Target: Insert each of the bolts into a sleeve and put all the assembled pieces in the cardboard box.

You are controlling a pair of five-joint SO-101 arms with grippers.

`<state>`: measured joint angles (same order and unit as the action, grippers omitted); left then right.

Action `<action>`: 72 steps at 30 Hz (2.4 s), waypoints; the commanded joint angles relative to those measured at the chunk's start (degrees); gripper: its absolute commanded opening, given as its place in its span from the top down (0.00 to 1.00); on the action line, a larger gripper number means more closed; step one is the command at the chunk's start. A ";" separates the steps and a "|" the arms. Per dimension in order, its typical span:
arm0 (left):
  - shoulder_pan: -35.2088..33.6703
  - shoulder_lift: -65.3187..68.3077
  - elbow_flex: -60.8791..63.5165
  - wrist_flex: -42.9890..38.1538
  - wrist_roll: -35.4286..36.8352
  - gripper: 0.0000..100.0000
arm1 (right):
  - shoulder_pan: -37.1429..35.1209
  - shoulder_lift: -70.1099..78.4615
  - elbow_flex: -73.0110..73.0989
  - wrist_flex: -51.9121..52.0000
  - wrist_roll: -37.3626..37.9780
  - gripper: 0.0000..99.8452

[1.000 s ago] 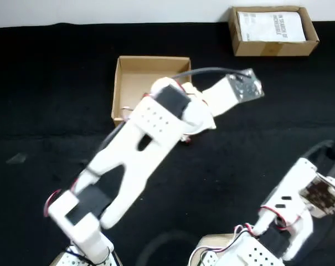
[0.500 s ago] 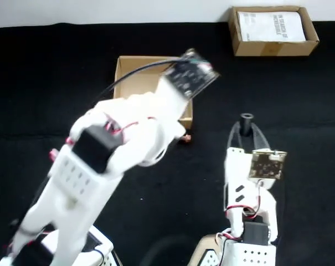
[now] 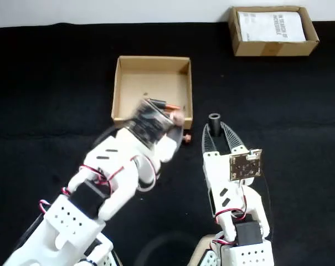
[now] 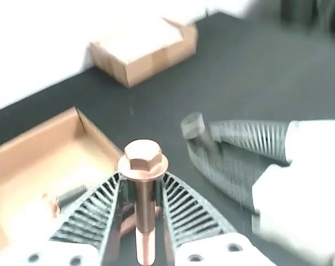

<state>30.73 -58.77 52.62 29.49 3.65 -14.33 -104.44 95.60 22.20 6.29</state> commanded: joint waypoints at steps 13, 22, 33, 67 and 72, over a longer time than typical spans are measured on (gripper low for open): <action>-2.51 28.18 -27.21 -6.33 21.98 0.99 | -0.66 -0.57 7.87 0.13 -0.26 0.99; 0.13 35.91 -36.44 -6.51 21.98 0.99 | -0.66 -0.57 7.87 0.04 -0.26 0.99; 2.33 38.99 -39.25 -4.57 21.98 0.99 | -0.66 -0.57 7.87 -0.13 -0.26 0.99; 4.70 38.90 -39.52 0.44 27.25 0.99 | -0.57 -0.57 7.78 -0.22 -0.26 0.99; 4.35 38.99 -39.60 2.37 27.25 0.99 | -0.57 -0.57 7.78 -0.22 -0.26 0.99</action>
<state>34.51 -19.38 15.96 31.60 30.73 -14.33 -104.44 95.60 22.20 6.29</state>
